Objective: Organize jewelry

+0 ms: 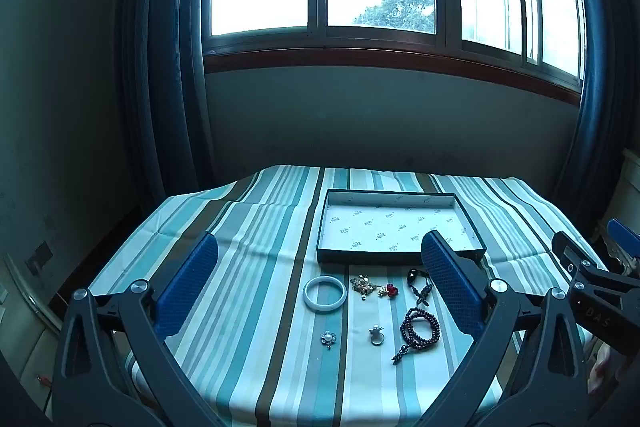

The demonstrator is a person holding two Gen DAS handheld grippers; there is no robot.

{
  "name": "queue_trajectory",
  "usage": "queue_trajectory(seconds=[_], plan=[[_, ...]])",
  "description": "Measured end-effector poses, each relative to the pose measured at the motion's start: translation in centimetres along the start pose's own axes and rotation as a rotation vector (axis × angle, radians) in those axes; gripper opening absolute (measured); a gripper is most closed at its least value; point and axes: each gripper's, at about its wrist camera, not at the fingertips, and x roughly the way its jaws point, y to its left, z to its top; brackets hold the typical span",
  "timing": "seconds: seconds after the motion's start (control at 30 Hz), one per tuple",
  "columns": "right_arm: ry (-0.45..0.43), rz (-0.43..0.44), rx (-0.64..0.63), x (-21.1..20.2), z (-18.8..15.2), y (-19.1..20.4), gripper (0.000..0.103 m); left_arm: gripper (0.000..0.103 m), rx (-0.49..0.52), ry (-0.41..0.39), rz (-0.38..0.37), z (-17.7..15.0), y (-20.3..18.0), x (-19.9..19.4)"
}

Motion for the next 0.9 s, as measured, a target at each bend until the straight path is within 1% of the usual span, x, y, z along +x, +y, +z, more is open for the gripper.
queue_trajectory(seconds=[0.07, 0.27, 0.47, 0.5, 0.9], plan=[[0.002, -0.001, -0.001, 0.05, -0.04, 0.03, 0.099, 0.101, 0.011, -0.013, 0.008, -0.04, -0.06, -0.09], [0.006, 0.001, -0.003, 0.05, 0.06, 0.53, 0.099, 0.101, 0.010, -0.004, 0.009, 0.21, 0.28, -0.15], [0.002, 0.000, -0.001, 0.15, -0.17, 0.48, 0.099, 0.101, 0.016, 0.003, 0.008, -0.03, -0.19, 0.44], [0.002, 0.001, -0.001, 0.15, -0.17, 0.46, 0.099, 0.101, 0.015, 0.001, 0.007, 0.21, -0.01, -0.18], [0.003, 0.001, -0.002, 0.10, -0.16, 0.30, 0.099, 0.101, 0.021, 0.008, 0.009, -0.30, -0.35, -0.47]])
